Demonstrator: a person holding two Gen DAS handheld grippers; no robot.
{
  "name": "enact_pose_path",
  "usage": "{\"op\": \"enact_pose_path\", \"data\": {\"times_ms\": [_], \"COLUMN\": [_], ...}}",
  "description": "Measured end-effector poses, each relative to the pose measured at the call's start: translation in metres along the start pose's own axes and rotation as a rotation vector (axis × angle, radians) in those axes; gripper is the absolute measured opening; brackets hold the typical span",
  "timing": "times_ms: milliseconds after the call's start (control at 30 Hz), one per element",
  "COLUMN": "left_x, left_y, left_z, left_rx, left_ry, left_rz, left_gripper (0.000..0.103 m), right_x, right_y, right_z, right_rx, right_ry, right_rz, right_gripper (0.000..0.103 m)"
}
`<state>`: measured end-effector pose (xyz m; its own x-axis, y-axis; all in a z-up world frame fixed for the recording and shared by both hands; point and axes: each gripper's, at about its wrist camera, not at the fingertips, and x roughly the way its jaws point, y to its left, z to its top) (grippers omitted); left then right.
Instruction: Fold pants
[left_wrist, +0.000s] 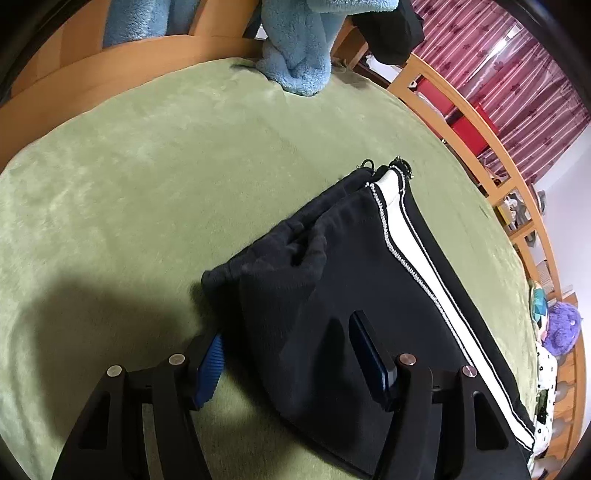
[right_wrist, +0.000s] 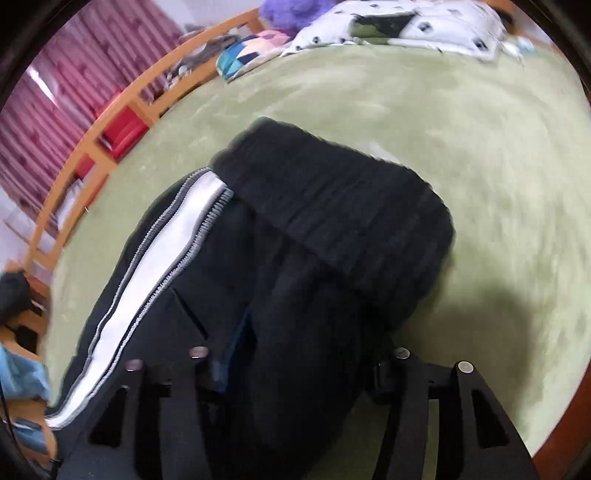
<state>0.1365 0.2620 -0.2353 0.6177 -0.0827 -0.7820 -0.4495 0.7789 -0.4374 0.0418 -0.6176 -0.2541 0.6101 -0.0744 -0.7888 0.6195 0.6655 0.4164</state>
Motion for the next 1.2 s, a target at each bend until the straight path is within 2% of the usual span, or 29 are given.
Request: {"op": "enact_pose_path", "data": {"times_ms": [33,67,200,267,300,333,400,500,567,667,767,900,933,1067,1167,1200], "left_x": [0.002,0.005,0.013,0.013,0.013,0.010,-0.002,-0.032,-0.054,-0.093,-0.132,-0.170,-0.174,-0.162,-0.123,-0.101], "left_y": [0.000,0.001,0.004,0.006,0.007,0.008,0.000,-0.029,-0.053,-0.110,-0.180,-0.276,-0.292,-0.373,-0.408,-0.416], "left_z": [0.001,0.003,0.012,0.016,0.018,0.021,0.023,0.027,0.031,0.029,0.009,-0.044,-0.056,-0.129,-0.184,-0.203], "left_rx": [-0.002,-0.002,-0.016,-0.028,-0.033,-0.048,-0.038,0.051,0.096,0.248,0.425,0.652,0.683,0.831,0.922,0.951], "left_ry": [0.000,-0.001,-0.026,-0.031,-0.012,-0.005,-0.026,-0.091,-0.135,-0.199,-0.254,-0.245,-0.237,-0.134,0.015,0.099], "left_rz": [-0.005,-0.010,-0.037,-0.051,-0.099,-0.126,-0.124,-0.103,-0.128,-0.145,-0.159,-0.287,-0.310,-0.417,-0.497,-0.518], "left_gripper": [0.062,0.062,0.061,0.024,0.017,0.015,0.015,0.015,0.014,0.014,0.014,0.014,0.014,0.014,0.016,0.016], "right_x": [-0.010,-0.018,-0.044,-0.062,-0.070,-0.078,-0.094,-0.120,-0.135,-0.154,-0.164,-0.165,-0.163,-0.153,-0.139,-0.132], "right_y": [-0.001,-0.002,-0.002,0.000,0.005,0.007,0.023,0.044,0.065,0.102,0.138,0.181,0.189,0.205,0.195,0.187], "right_z": [-0.006,-0.012,-0.035,-0.044,-0.048,-0.055,-0.063,-0.070,-0.068,-0.062,-0.063,-0.079,-0.085,-0.111,-0.123,-0.124], "right_rx": [-0.004,-0.009,-0.004,0.004,0.000,-0.008,-0.056,-0.131,-0.167,-0.238,-0.334,-0.443,-0.464,-0.528,-0.517,-0.500], "right_ry": [-0.014,-0.028,-0.023,-0.040,-0.044,-0.043,-0.056,-0.107,-0.131,-0.157,-0.185,-0.190,-0.185,-0.158,-0.122,-0.103], "right_rz": [-0.031,-0.054,-0.069,-0.086,-0.084,-0.078,-0.078,-0.079,-0.055,-0.017,0.012,0.073,0.085,0.138,0.135,0.131], "right_gripper": [0.063,0.067,0.067,0.067,0.067,0.067,0.067,0.067,0.067,0.067,0.067,0.067,0.067,0.067,0.067,0.067]}}
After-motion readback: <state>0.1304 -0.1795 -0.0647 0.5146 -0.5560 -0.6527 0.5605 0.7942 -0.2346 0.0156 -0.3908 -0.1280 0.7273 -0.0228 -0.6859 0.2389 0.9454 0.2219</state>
